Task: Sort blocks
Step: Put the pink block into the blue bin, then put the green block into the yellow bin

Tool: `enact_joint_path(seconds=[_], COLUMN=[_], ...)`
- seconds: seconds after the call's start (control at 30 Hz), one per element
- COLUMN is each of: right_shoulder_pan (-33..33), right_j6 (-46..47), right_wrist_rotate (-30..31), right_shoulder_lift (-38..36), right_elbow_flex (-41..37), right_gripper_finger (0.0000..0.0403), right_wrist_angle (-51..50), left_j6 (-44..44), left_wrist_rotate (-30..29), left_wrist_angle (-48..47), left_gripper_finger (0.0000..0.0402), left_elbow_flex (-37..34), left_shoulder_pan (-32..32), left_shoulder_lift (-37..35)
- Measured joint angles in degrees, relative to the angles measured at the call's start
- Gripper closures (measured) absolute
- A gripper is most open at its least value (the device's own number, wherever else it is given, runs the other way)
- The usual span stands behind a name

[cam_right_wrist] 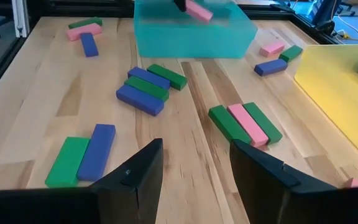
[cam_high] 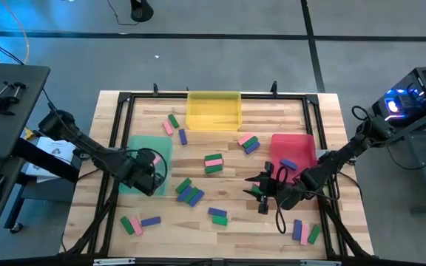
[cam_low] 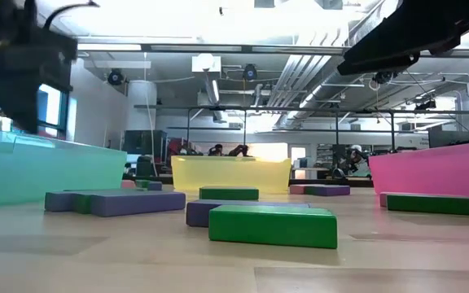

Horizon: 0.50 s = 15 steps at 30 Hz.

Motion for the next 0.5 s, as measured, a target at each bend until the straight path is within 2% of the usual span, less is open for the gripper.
enact_joint_path(seconds=[0.2, 0.5], right_shoulder_pan=[0.0, 0.0], right_j6=[0.0, 0.2], right_wrist_rotate=[0.0, 0.0], right_shoulder_lift=[0.0, 0.0], right_elbow_flex=[0.0, 0.0], right_gripper_finger=[0.0233, 0.0233], right_wrist_angle=[0.0, 0.0], left_j6=[-4.9, -4.5], left_wrist_rotate=[6.4, 9.9], left_wrist_angle=[1.2, 1.6], left_gripper_finger=[0.0326, 0.0233], left_elbow_flex=[-4.8, -6.4], left_shoulder_pan=[-0.3, -0.2], left_shoulder_lift=[0.0, 0.0])
